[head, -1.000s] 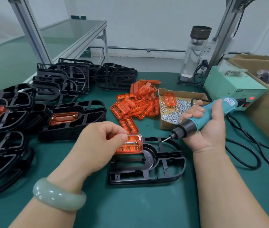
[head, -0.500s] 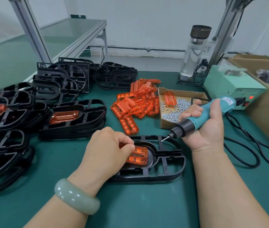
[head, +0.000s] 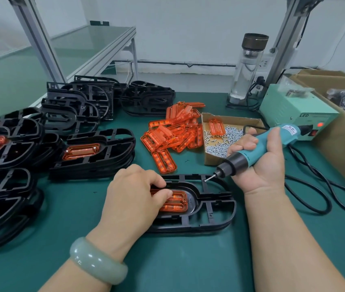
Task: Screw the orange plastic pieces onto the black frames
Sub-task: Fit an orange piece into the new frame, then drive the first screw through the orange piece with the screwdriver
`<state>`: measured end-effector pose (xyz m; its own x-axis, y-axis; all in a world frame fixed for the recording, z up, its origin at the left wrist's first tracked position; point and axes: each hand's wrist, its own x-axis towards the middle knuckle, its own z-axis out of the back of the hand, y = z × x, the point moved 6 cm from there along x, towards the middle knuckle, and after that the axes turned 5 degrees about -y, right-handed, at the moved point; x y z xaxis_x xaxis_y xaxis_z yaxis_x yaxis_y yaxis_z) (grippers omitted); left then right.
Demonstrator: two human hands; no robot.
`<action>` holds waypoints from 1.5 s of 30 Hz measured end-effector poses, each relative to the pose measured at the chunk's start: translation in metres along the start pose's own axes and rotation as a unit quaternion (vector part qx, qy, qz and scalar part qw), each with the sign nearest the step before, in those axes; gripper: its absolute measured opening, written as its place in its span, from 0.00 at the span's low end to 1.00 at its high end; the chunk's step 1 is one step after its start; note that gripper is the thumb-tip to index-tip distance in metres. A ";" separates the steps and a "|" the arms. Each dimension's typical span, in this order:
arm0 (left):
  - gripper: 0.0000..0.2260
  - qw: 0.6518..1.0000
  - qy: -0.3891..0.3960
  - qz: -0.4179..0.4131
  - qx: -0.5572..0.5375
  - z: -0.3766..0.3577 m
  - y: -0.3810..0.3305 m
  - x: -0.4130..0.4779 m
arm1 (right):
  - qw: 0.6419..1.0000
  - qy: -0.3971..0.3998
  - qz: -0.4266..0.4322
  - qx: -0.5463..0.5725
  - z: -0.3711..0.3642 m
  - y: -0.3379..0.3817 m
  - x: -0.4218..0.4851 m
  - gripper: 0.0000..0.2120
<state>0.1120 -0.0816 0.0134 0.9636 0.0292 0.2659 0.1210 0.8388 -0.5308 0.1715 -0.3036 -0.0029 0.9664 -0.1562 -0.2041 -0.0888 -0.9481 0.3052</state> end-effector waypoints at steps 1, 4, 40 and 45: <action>0.04 1.000 0.002 -0.009 -0.009 0.002 -0.001 -0.001 | 1.000 0.000 0.000 0.001 0.000 0.000 0.000 0.18; 0.03 0.998 0.044 -0.031 -0.032 0.002 -0.002 -0.004 | 1.000 0.000 0.000 0.002 0.000 0.000 -0.001 0.18; 0.14 0.980 0.160 -0.079 -0.085 -0.010 0.017 0.008 | 1.000 0.000 0.005 0.013 0.001 0.001 -0.002 0.18; 0.09 0.980 0.163 -0.087 -0.070 -0.011 0.015 0.007 | 1.000 0.003 0.004 0.013 -0.001 -0.001 -0.002 0.18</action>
<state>0.1230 -0.0752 -0.0018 0.9474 -0.3026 0.1039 0.3007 0.7315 -0.6120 0.1699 -0.3025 -0.0022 0.9672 -0.1623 -0.1955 -0.1032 -0.9540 0.2816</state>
